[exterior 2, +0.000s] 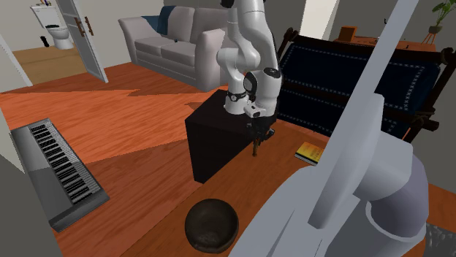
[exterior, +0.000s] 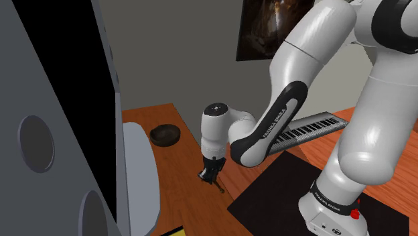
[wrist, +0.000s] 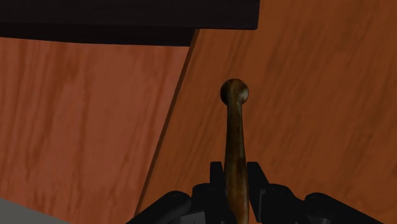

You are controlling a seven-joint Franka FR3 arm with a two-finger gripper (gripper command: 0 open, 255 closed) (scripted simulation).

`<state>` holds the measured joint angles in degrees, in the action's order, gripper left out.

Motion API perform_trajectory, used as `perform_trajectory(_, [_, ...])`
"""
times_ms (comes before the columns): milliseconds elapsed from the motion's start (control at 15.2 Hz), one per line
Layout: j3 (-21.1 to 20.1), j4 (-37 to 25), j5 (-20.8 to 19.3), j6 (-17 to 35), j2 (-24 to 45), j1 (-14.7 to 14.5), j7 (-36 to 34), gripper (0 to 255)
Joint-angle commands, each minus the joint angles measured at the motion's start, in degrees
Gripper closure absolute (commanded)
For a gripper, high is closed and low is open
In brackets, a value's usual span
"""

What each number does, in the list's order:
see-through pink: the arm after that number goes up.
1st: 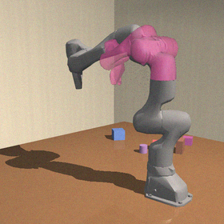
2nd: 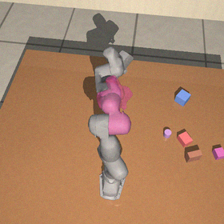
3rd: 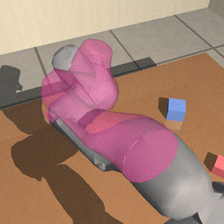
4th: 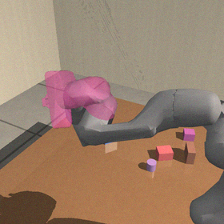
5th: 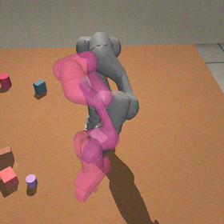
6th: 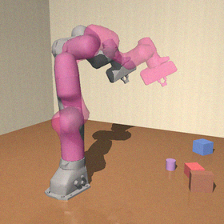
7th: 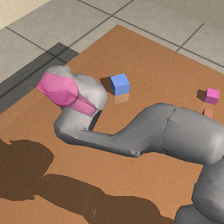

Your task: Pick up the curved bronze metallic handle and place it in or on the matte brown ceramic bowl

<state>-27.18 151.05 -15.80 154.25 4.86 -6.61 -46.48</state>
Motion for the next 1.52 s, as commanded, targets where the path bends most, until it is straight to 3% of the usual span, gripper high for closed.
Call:
perform_trajectory(0, [-0.76,0.17,3.02,-1.5,-2.07,0.32,2.34,255])
perform_trajectory(528, [-1.41,-0.16,11.9,-8.15,-9.72,-0.5,9.13,255])
perform_trajectory(1056, [-0.42,-1.58,16.78,-15.15,-16.0,-1.88,13.09,255])
perform_trajectory(1452, [1.75,-13.35,9.39,-17.06,-5.26,2.5,13.73,255])
